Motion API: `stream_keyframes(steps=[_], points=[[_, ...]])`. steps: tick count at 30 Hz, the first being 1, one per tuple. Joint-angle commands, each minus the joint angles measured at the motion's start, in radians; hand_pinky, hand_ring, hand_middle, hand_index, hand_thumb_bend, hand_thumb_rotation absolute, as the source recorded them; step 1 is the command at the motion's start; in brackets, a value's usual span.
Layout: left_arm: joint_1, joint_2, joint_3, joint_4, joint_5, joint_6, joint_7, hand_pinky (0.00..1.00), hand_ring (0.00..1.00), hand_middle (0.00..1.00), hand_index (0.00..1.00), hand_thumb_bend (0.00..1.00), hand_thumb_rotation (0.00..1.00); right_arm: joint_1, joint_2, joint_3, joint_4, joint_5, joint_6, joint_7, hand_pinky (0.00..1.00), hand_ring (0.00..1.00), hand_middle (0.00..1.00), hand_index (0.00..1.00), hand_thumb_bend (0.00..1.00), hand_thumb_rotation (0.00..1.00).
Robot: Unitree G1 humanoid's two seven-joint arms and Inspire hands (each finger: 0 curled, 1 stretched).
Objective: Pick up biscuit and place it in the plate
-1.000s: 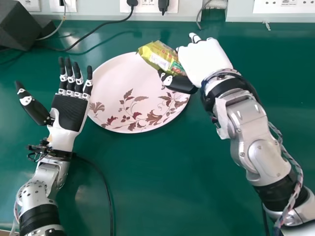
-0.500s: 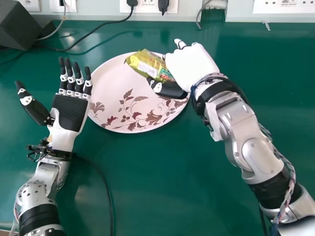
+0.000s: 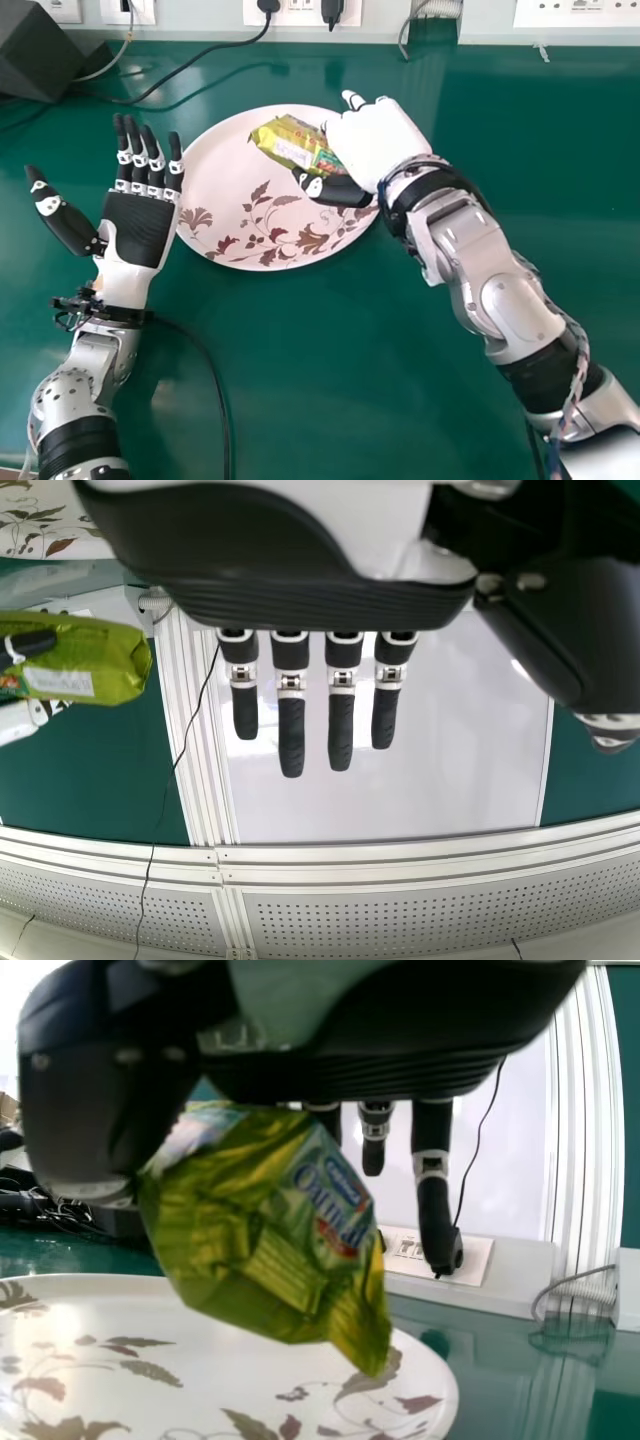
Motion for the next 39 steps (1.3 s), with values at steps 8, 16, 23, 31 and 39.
stream_keyframes(steps=[8, 16, 23, 31, 39], points=[[0.057, -0.019, -0.005, 0.044, 0.019, -0.010, -0.026, 0.82, 0.69, 0.76, 0.84, 1.00, 0.49, -0.040, 0.031, 0.030, 0.090, 0.057, -0.034, -0.089, 0.30, 0.43, 0.50, 0.58, 0.46, 0.00], [0.053, -0.019, 0.001, 0.052, 0.009, -0.006, -0.026, 0.85, 0.71, 0.78, 0.83, 1.00, 0.47, -0.061, 0.033, 0.065, 0.164, 0.087, -0.055, -0.096, 0.31, 0.43, 0.50, 0.58, 0.46, 0.00], [0.056, -0.016, -0.001, 0.050, 0.006, 0.000, -0.034, 0.83, 0.67, 0.74, 0.82, 1.00, 0.45, -0.065, 0.047, 0.098, 0.232, 0.103, -0.064, -0.143, 0.31, 0.42, 0.50, 0.58, 0.46, 0.00], [0.053, -0.009, -0.001, 0.066, 0.009, -0.001, -0.057, 0.82, 0.70, 0.75, 0.84, 1.00, 0.46, -0.072, 0.055, 0.137, 0.305, 0.115, -0.083, -0.177, 0.31, 0.42, 0.50, 0.58, 0.46, 0.00], [0.050, -0.002, -0.002, 0.080, 0.014, -0.001, -0.074, 0.82, 0.69, 0.75, 0.84, 1.00, 0.45, -0.074, 0.068, 0.166, 0.356, 0.129, -0.086, -0.205, 0.31, 0.42, 0.50, 0.58, 0.46, 0.00]])
